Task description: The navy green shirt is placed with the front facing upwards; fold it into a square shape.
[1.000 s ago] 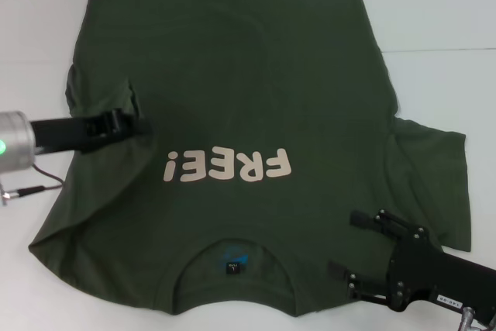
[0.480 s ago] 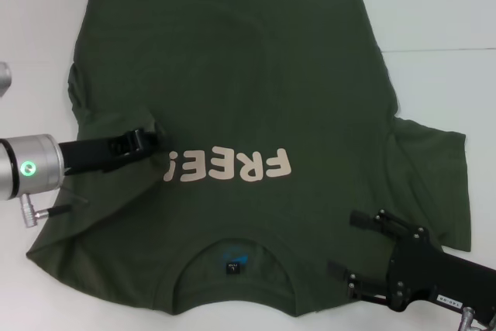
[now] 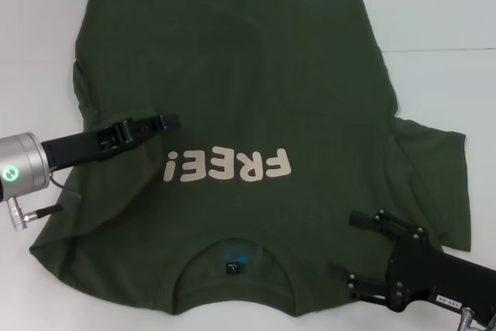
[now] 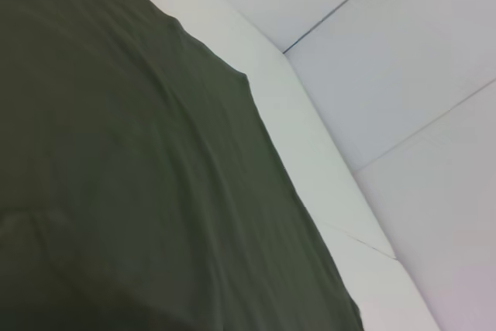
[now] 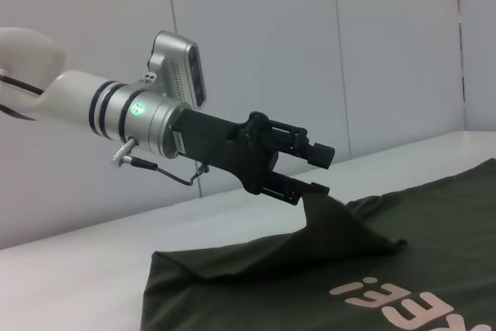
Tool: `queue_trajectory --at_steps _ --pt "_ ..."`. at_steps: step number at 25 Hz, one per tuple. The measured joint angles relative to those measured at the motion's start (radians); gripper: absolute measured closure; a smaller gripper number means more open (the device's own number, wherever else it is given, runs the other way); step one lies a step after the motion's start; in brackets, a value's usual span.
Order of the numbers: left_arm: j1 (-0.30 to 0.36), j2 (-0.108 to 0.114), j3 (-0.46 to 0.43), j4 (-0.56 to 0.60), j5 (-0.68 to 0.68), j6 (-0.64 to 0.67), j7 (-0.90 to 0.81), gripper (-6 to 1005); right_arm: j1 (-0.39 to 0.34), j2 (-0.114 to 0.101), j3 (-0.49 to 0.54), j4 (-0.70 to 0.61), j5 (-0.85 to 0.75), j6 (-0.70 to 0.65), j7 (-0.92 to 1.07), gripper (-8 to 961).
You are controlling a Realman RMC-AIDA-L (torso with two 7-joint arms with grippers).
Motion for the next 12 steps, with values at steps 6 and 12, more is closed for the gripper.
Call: queue_trajectory --at_steps 6,12 --pt "0.002 0.001 0.002 0.001 0.0 -0.023 0.004 248 0.001 0.0 0.0 0.001 0.0 -0.001 0.0 27" --pt "0.007 0.005 0.007 0.006 0.012 -0.011 0.0 143 0.002 0.0 0.0 0.001 0.0 -0.002 0.0 27"
